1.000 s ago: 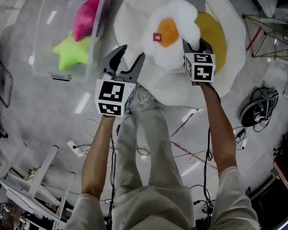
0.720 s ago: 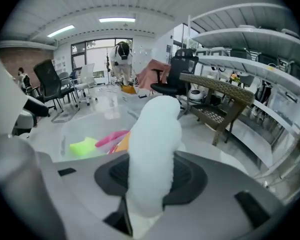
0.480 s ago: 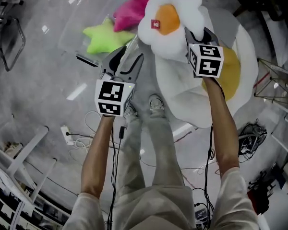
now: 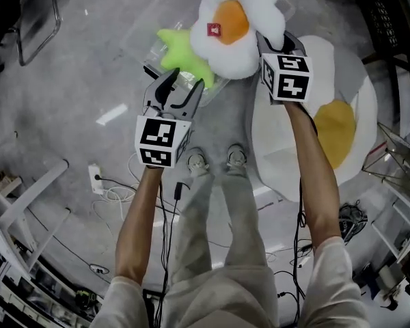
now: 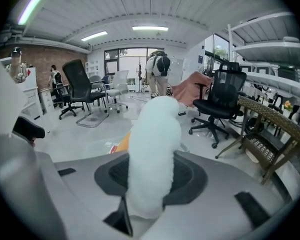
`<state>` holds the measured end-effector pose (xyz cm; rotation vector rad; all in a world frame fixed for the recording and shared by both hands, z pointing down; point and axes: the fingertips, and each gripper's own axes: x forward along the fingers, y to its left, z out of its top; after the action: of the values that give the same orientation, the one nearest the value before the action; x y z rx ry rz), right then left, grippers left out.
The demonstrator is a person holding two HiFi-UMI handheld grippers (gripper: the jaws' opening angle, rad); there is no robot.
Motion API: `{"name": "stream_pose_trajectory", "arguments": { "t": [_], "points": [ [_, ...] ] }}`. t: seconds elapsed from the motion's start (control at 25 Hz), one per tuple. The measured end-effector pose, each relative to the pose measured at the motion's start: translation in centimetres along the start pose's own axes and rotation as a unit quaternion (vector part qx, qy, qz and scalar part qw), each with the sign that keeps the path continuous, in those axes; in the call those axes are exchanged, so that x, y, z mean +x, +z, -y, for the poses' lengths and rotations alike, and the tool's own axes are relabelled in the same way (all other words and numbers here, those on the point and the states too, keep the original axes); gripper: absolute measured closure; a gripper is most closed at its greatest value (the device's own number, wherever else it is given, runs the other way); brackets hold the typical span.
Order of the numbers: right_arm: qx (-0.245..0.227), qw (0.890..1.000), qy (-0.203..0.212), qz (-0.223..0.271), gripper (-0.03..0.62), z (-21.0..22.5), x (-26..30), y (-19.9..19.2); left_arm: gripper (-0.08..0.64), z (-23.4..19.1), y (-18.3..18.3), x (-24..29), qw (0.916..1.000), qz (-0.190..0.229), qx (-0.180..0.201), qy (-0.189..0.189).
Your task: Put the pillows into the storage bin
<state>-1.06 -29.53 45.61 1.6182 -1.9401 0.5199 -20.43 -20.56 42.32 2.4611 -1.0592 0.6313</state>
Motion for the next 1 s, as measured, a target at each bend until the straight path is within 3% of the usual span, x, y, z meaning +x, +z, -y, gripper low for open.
{"name": "stream_pose_trajectory", "arguments": {
  "t": [0.2, 0.28, 0.32, 0.36, 0.6, 1.0],
  "points": [
    [0.044, 0.999, 0.028, -0.001, 0.415, -5.0, 5.9, 0.1, 0.339, -5.0, -2.5, -1.7, 0.9996, -0.007, -0.009, 0.025],
    [0.08, 0.996, 0.039, -0.002, 0.264, -6.5, 8.8, -0.7, 0.341, -6.8, -3.5, -2.3, 0.9993, -0.01, -0.011, 0.036],
    [0.094, 0.994, 0.047, -0.008, 0.152, -7.2, 10.0, -1.3, 0.341, -7.7, -4.0, -2.7, 0.999, -0.011, -0.012, 0.041],
    [0.102, 0.993, 0.054, -0.014, 0.133, -7.9, 10.8, -1.8, 0.341, -8.5, -4.6, -3.0, 0.9988, -0.011, -0.014, 0.046],
    [0.062, 0.996, 0.063, -0.026, 0.149, -9.9, 9.9, -3.7, 0.341, -9.4, -6.3, -4.1, 0.9979, -0.013, -0.023, 0.058],
    [0.024, 0.997, 0.072, 0.0, 0.249, -9.5, 3.9, -2.8, 0.341, -6.9, -3.9, -5.8, 0.9978, 0.002, -0.023, 0.062]
  ]
}}
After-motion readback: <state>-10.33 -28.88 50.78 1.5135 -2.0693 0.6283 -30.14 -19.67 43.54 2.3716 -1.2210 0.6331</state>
